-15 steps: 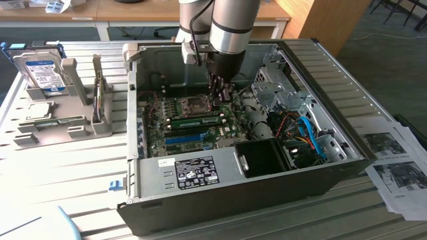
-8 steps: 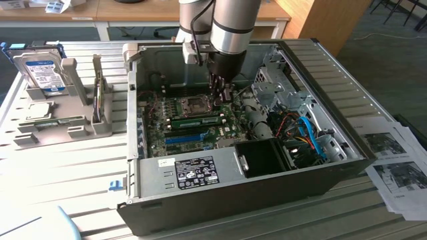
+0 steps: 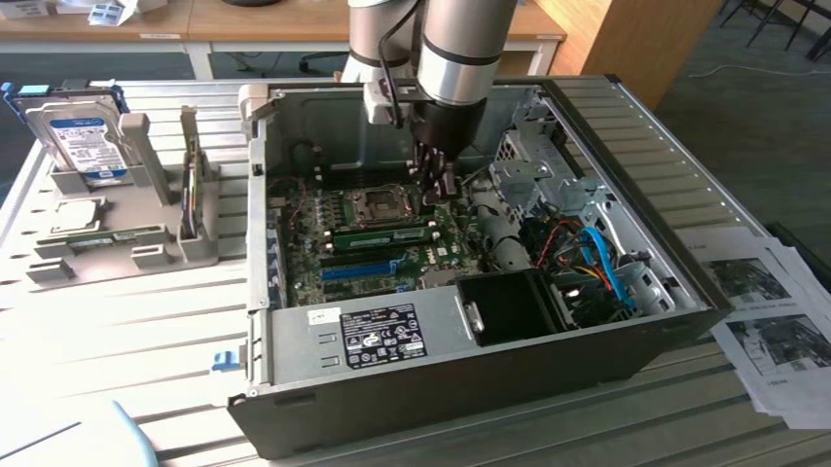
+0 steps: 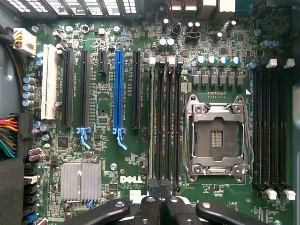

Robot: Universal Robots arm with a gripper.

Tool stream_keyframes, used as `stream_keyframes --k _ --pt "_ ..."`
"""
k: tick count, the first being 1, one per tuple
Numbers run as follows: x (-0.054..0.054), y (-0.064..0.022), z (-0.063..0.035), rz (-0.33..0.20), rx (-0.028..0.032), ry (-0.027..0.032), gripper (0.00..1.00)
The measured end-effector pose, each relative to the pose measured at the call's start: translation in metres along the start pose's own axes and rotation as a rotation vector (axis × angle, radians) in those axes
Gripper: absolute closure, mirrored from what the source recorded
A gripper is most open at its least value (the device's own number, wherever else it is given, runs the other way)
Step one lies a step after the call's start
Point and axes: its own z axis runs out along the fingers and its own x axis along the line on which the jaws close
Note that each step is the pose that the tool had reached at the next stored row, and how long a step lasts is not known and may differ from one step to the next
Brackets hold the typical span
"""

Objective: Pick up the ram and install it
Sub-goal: 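Press down the ram until it locks into place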

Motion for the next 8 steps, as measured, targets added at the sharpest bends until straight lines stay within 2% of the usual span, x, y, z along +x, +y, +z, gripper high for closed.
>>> stream_keyframes --k 8 --pt "-0.0001 -0.0003 0.0068 0.000 0.0000 0.0000 0.91"
